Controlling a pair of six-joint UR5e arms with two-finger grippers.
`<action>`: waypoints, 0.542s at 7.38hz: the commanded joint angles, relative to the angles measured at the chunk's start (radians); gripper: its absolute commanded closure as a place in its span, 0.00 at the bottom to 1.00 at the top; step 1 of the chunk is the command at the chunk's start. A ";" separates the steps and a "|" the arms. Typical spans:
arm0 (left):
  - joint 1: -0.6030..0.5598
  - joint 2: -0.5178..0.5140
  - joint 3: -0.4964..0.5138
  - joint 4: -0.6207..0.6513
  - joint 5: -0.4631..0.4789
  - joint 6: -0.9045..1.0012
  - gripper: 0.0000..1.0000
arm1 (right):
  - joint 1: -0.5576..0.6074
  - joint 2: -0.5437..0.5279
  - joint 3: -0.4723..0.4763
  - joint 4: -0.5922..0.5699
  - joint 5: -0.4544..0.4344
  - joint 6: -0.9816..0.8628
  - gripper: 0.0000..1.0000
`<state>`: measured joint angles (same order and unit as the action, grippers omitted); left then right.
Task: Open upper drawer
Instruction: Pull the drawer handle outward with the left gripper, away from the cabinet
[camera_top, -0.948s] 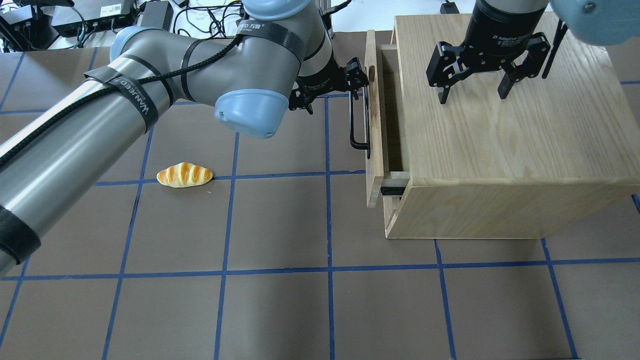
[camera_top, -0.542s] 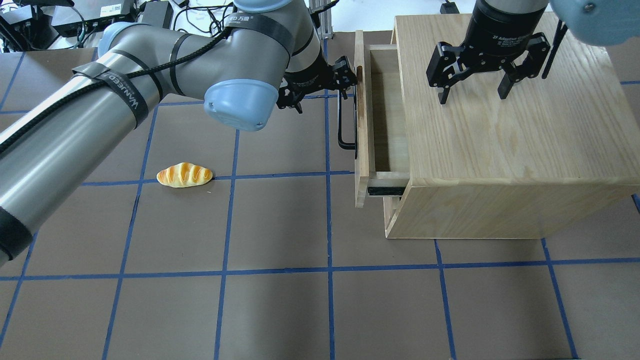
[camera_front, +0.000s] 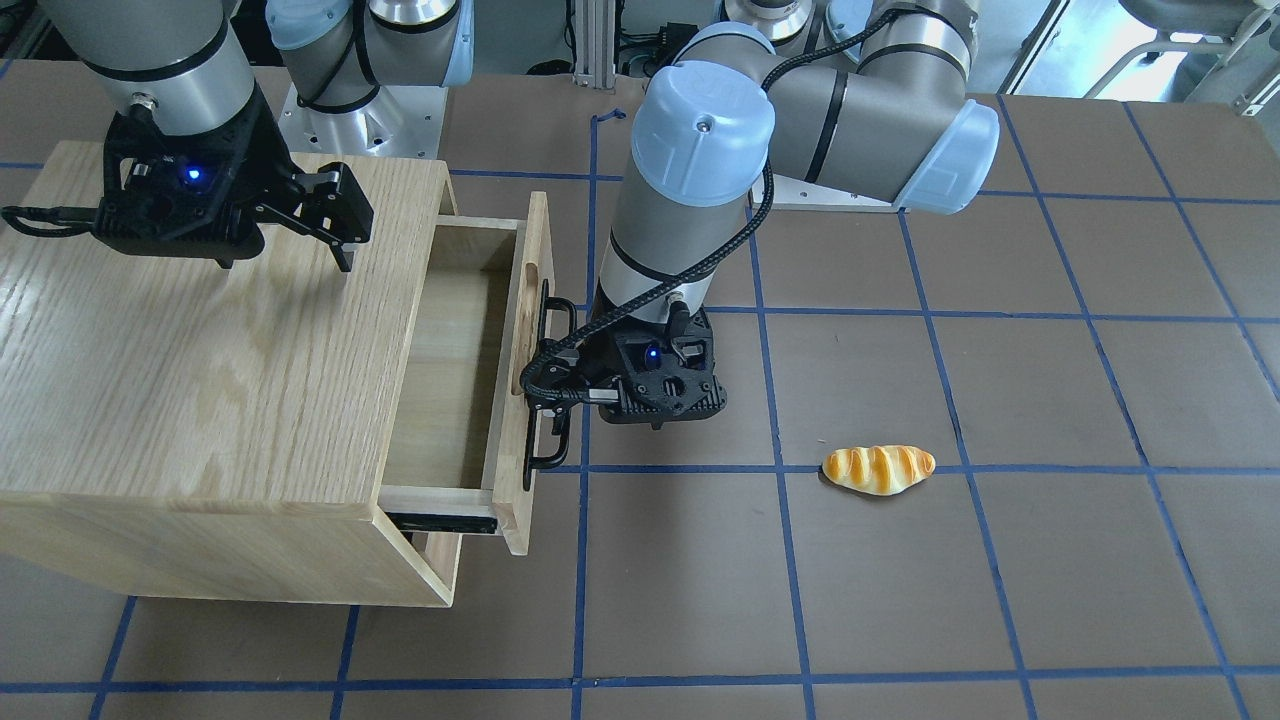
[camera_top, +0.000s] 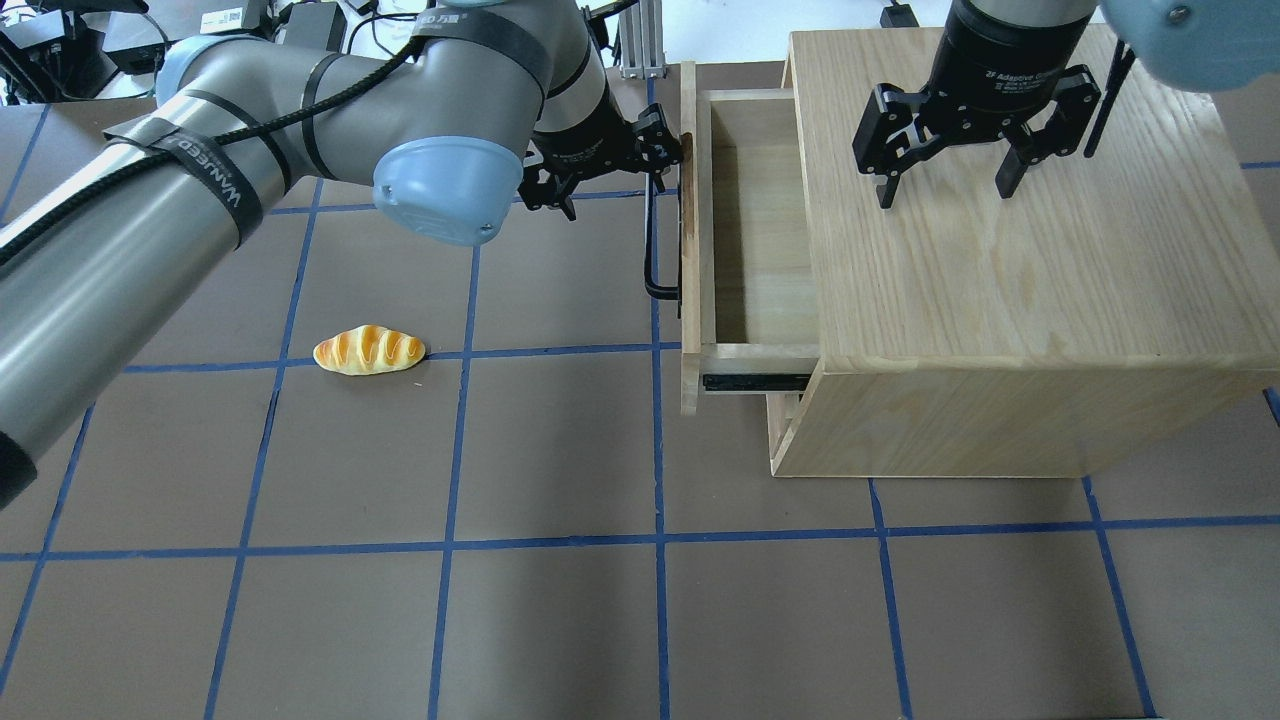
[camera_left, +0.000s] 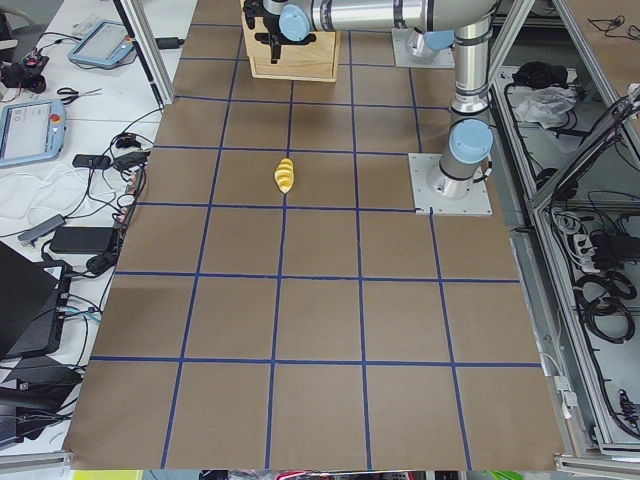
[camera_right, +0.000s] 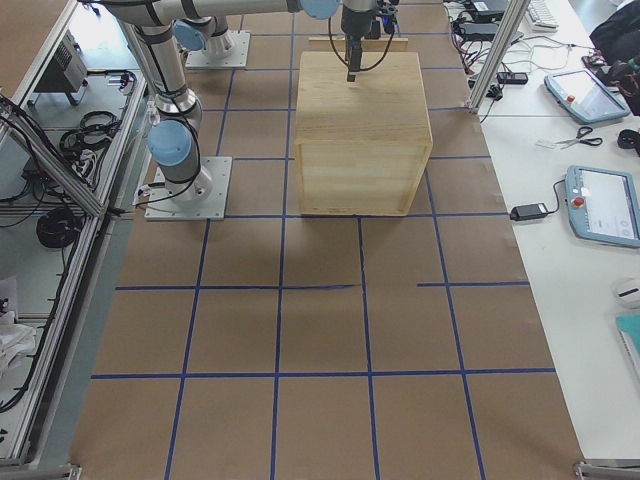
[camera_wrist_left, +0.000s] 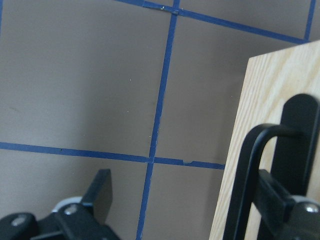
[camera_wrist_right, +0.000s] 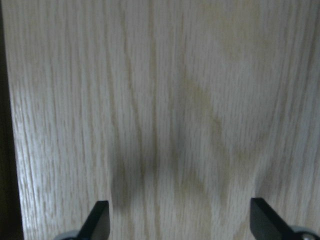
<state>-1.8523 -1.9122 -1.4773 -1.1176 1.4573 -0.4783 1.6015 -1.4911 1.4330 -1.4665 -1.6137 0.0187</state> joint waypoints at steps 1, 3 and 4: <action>0.019 0.010 -0.001 -0.020 0.006 0.026 0.00 | 0.000 0.000 0.000 0.000 0.000 0.001 0.00; 0.050 0.019 -0.003 -0.045 0.006 0.050 0.00 | 0.000 0.000 0.001 0.000 0.000 0.001 0.00; 0.051 0.019 -0.004 -0.045 0.006 0.064 0.00 | 0.000 0.000 0.000 0.000 0.000 0.001 0.00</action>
<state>-1.8069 -1.8948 -1.4798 -1.1584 1.4628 -0.4309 1.6010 -1.4910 1.4332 -1.4665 -1.6137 0.0196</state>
